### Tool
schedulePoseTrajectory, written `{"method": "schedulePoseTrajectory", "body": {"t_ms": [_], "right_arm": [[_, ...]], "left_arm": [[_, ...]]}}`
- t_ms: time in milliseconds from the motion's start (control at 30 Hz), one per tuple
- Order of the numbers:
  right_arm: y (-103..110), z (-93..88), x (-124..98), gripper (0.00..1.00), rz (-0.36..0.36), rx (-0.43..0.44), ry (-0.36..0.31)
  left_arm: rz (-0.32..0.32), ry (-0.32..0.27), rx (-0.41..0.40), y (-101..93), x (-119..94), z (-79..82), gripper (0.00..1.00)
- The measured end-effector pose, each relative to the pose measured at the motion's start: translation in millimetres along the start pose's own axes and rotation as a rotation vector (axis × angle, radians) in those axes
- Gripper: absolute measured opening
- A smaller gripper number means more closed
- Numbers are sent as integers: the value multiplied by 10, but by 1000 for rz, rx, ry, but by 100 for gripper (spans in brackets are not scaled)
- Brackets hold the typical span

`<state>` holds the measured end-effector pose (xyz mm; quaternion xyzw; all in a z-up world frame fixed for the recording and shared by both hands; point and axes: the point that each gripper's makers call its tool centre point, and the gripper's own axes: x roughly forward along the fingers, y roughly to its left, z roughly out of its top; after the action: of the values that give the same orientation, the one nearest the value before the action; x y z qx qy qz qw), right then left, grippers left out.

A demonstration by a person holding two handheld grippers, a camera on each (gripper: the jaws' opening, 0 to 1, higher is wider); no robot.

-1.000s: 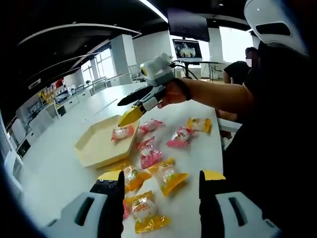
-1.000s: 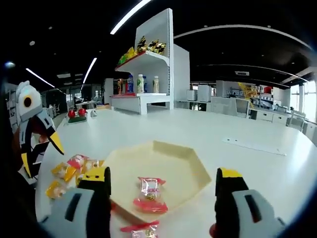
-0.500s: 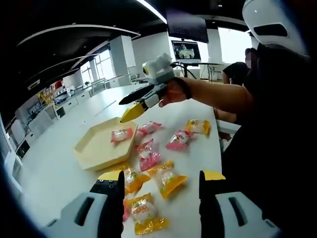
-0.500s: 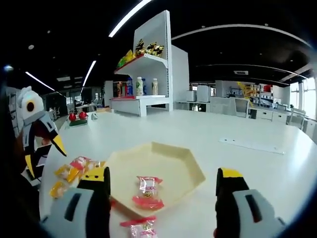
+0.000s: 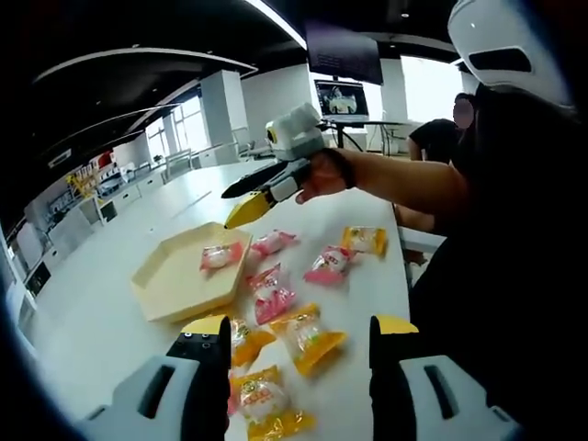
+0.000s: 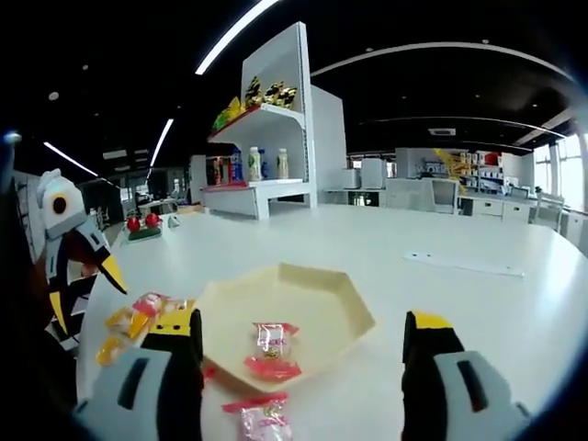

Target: Pick up the marshmallows scattered on the table and place them into the bowl on the table

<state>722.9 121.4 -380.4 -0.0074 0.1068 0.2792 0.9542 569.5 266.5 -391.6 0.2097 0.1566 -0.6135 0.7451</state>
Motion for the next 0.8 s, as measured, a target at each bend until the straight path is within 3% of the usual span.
{"method": "schedulePoseTrajectory", "body": {"t_ms": [333, 500, 800], "right_arm": [[-31, -30, -42, 89, 7, 22, -12], [-39, -6, -80, 89, 9, 20, -22], [-32, -42, -122, 89, 15, 17, -16]], "left_arm": [[24, -8, -15, 72, -2, 6, 61], [18, -55, -29, 66, -13, 107, 60], [13, -29, -26, 41, 16, 51, 60]]}}
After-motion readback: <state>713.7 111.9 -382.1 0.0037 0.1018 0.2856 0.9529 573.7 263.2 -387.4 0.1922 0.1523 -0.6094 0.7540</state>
